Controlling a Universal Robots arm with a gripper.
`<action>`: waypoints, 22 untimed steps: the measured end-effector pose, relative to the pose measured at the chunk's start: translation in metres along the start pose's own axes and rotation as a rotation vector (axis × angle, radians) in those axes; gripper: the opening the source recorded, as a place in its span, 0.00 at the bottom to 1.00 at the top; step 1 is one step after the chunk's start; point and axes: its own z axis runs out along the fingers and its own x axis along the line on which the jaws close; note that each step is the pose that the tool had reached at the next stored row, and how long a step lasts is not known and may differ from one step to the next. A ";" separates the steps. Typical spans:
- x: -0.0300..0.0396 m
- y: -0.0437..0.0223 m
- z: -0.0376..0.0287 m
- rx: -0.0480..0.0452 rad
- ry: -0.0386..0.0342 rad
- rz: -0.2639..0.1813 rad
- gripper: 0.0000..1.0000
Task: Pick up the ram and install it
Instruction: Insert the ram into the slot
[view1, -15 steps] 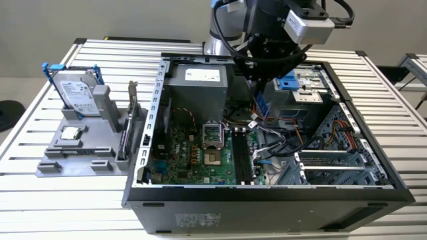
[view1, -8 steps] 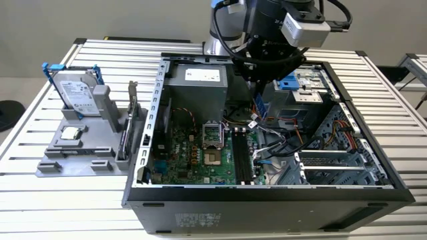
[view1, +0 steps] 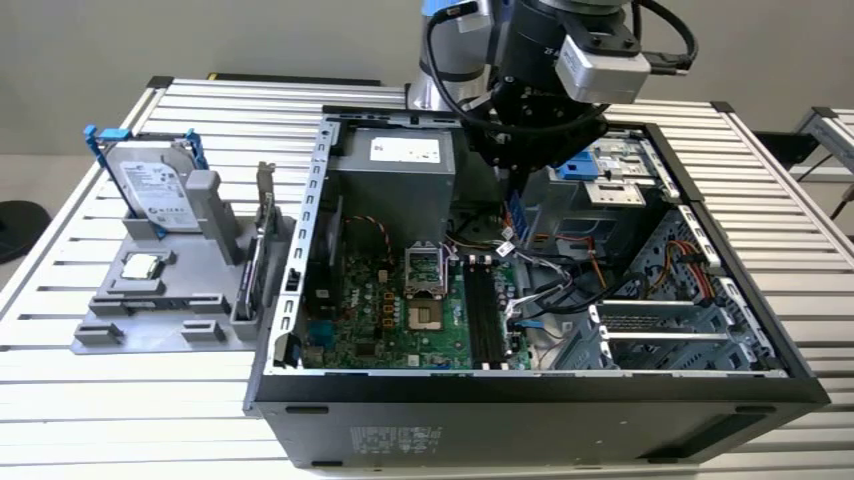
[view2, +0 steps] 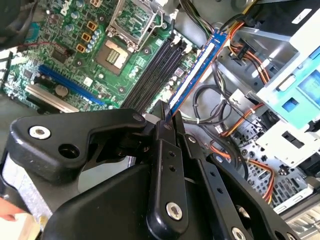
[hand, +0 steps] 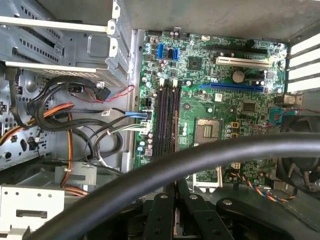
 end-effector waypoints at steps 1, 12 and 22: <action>0.0000 0.0000 0.0009 0.0002 0.0000 0.003 0.00; 0.0004 -0.0003 0.0100 -0.0015 -0.0002 0.003 0.00; 0.0006 -0.0006 0.0169 -0.0086 -0.0005 0.004 0.00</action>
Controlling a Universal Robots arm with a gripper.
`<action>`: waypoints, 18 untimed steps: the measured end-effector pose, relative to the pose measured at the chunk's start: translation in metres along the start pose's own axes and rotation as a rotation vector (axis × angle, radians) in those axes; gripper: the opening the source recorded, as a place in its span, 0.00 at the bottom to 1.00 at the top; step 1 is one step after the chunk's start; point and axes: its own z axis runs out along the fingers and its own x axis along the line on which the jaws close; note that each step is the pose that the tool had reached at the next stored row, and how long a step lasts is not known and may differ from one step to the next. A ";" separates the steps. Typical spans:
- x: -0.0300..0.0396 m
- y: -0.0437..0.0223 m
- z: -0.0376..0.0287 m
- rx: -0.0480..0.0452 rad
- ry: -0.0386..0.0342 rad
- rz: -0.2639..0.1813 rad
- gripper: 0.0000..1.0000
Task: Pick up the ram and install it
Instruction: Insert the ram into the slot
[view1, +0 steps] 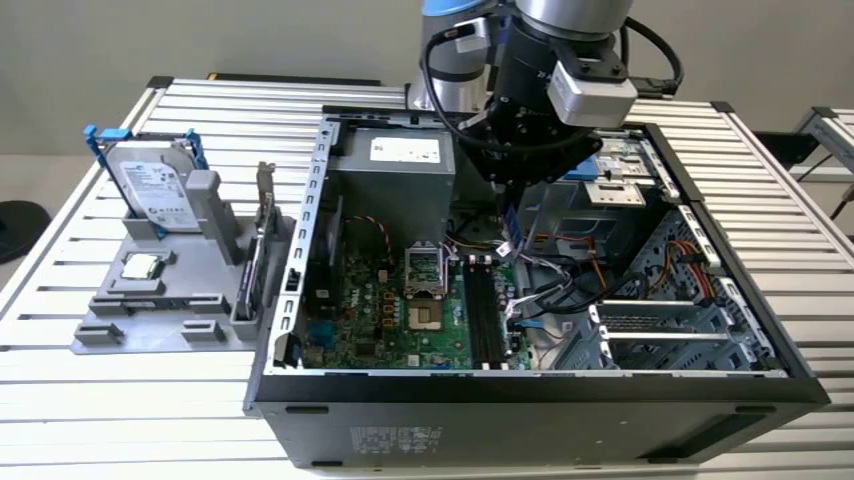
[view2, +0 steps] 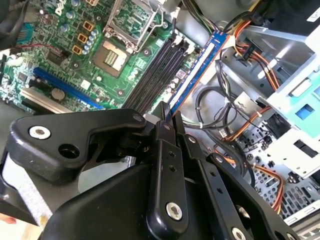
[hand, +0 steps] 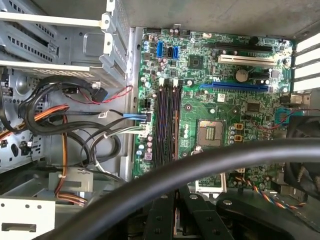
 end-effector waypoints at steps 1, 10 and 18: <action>0.0000 0.0000 0.0007 -0.0007 0.0000 0.000 0.00; 0.0003 -0.0003 0.0072 -0.0056 -0.0002 0.000 0.00; 0.0005 -0.0006 0.0127 -0.0098 -0.0003 0.000 0.00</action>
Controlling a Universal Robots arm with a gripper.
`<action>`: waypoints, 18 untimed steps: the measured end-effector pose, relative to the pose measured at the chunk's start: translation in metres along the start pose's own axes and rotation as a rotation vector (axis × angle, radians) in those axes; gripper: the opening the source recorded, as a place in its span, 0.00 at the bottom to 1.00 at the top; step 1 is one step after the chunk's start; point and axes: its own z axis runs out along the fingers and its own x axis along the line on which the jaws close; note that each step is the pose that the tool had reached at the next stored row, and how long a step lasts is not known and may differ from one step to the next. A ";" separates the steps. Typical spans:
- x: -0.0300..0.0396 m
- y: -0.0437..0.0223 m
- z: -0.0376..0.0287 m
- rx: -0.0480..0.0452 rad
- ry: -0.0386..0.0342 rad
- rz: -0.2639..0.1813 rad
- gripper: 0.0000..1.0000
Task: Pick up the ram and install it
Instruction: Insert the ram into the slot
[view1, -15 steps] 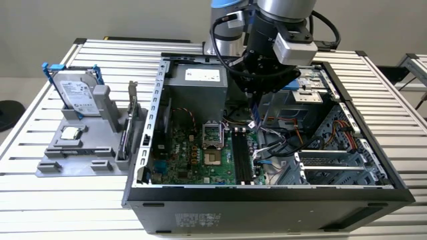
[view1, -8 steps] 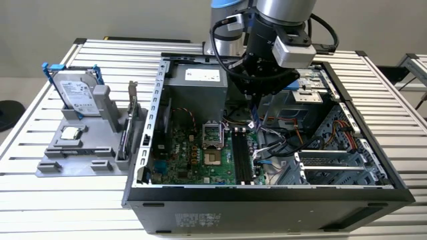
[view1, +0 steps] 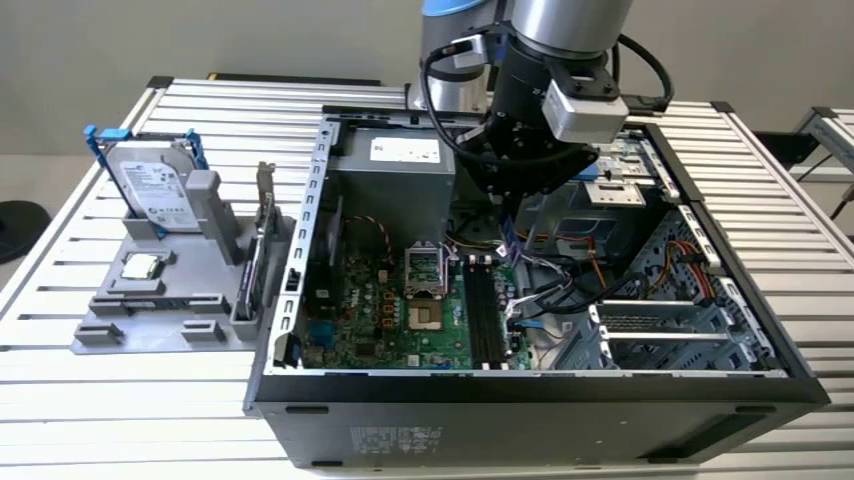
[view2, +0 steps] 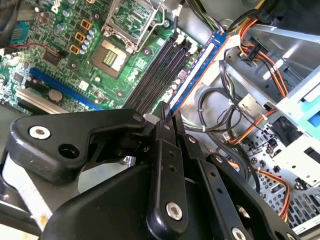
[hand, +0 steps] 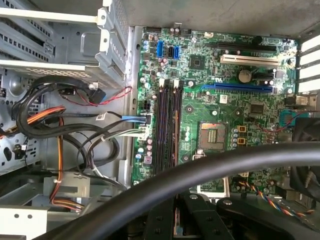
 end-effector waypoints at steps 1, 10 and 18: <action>0.0000 0.0000 0.0006 -0.0006 -0.0001 0.000 0.00; 0.0002 -0.0003 0.0063 -0.0050 -0.0002 0.000 0.00; 0.0004 -0.0006 0.0111 -0.0085 -0.0004 0.000 0.00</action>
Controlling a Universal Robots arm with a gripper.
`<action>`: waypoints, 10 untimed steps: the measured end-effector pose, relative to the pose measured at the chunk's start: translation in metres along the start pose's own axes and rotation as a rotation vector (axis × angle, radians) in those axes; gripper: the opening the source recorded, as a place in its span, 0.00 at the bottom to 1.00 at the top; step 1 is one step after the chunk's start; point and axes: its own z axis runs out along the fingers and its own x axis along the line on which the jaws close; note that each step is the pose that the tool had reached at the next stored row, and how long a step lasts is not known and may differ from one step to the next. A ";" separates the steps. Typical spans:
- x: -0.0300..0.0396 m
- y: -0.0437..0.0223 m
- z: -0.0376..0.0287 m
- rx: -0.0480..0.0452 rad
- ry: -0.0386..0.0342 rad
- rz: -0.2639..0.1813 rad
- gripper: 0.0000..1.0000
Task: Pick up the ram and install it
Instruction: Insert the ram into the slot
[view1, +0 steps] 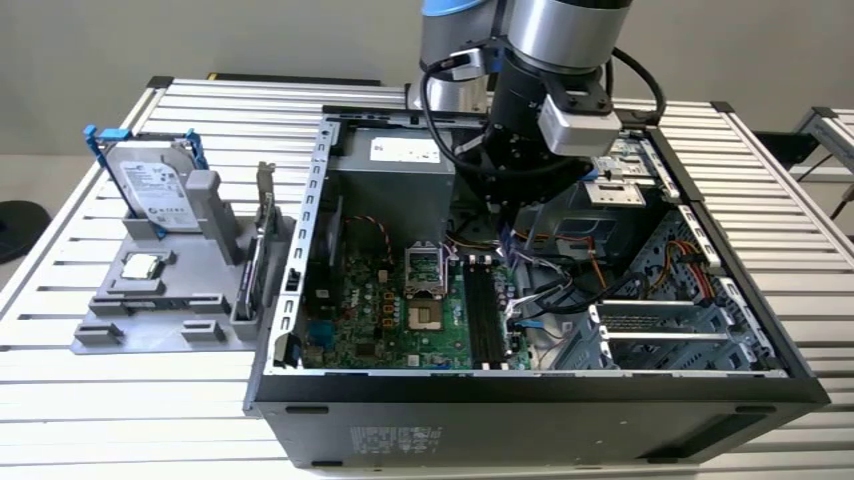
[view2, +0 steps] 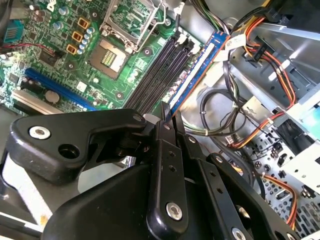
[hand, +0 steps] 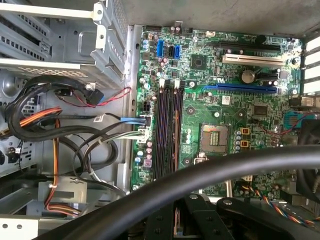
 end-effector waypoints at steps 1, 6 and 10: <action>0.0000 0.0000 0.0006 -0.0004 0.0000 0.000 0.00; 0.0002 -0.0003 0.0041 -0.0014 0.0000 0.000 0.00; 0.0016 -0.0003 0.0063 -0.0010 -0.0006 0.011 0.00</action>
